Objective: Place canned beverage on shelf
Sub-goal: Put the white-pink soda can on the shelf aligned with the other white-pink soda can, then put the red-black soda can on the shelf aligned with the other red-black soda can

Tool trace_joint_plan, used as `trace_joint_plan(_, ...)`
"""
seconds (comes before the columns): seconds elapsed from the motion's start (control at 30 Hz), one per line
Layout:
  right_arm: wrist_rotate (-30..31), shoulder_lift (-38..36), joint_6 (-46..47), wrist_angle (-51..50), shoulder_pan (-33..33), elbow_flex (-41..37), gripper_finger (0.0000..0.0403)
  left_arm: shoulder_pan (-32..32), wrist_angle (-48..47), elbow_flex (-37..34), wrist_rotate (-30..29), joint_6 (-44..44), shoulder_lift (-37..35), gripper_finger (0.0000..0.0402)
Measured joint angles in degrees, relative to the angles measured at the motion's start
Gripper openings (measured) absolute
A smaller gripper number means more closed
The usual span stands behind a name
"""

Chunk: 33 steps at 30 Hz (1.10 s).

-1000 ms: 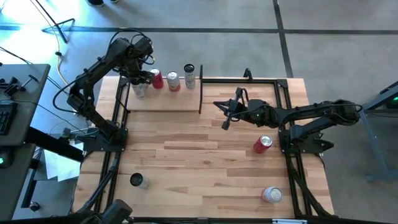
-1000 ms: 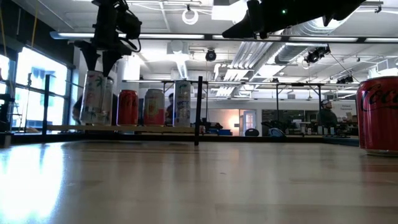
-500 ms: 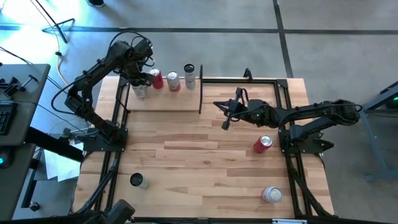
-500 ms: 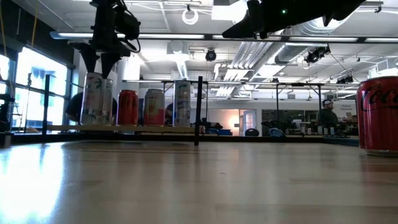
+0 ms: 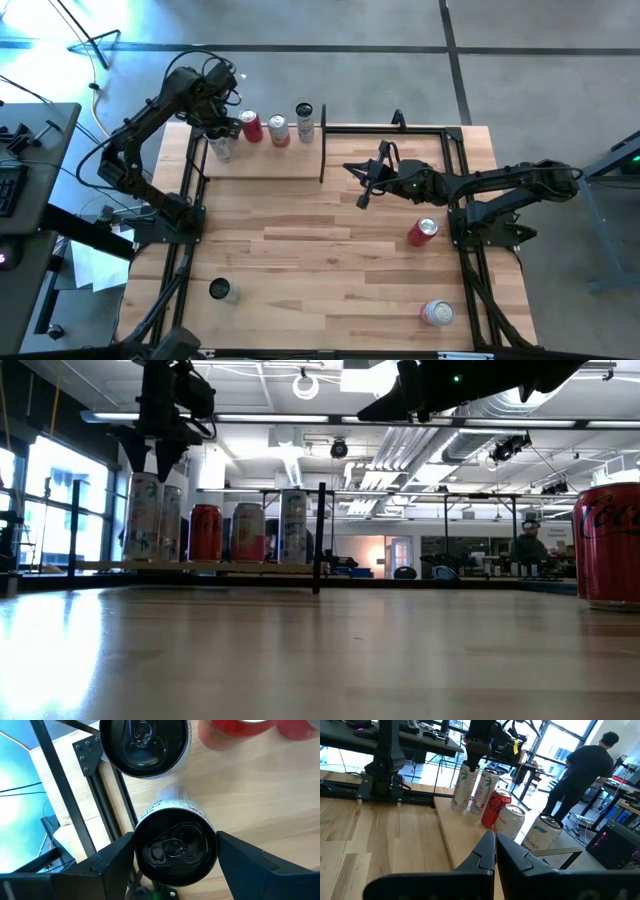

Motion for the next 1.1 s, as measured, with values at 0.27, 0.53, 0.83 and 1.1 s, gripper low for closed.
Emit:
trace_joint_plan(0.27,0.0,0.0,0.0,0.0,0.0,0.0,0.0000,0.0,0.4,0.1,-0.2,0.5,-0.1,0.0276)
trace_joint_plan(0.53,0.0,0.0,0.0,0.0,0.0,0.0,0.0000,0.0,0.6,0.1,-0.3,0.1,-0.1,0.0278)
trace_joint_plan(0.83,0.0,0.0,0.0,0.0,0.0,0.0,0.0000,-0.4,2.6,0.2,-0.7,3.4,-4.2,0.0278)
trace_joint_plan(1.1,0.0,0.0,-0.4,0.0,0.0,0.0,0.0000,-6.4,6.7,0.2,-2.7,2.7,-15.5,0.0276)
